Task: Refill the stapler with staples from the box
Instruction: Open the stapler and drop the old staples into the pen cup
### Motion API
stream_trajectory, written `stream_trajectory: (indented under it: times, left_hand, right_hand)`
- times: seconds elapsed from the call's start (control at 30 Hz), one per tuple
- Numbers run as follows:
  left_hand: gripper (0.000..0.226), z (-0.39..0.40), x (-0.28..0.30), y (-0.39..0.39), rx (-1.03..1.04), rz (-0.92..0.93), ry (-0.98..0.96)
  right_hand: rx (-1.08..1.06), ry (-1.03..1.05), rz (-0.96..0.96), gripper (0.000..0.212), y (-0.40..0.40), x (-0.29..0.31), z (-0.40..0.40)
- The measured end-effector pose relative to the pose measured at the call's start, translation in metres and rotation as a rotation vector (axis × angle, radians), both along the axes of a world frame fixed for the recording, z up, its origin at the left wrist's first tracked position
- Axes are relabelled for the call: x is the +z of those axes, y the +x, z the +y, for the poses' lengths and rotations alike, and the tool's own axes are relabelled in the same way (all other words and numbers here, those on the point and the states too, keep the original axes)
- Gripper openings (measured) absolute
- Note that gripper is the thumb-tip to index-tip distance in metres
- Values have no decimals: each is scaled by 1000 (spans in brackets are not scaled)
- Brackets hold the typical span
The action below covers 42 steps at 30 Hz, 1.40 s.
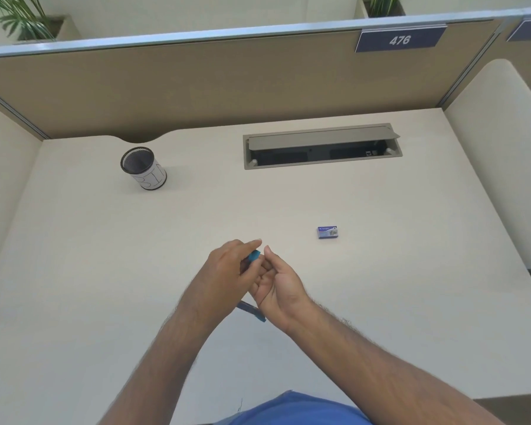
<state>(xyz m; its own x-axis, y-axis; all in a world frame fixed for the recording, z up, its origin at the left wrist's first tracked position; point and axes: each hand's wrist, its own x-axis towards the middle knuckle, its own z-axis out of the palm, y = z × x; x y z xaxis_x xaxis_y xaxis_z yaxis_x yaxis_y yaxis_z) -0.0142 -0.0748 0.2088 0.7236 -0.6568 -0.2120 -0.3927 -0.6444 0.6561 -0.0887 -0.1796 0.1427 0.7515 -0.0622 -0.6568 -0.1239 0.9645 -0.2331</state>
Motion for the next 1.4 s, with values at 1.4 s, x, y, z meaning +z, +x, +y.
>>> stream_trajectory:
  times: [1.4]
  left_hand:
    - [34,15,-78,12,841,1186,-1152]
  right_hand:
    - [577,-623,-10,57,63,22,-84]
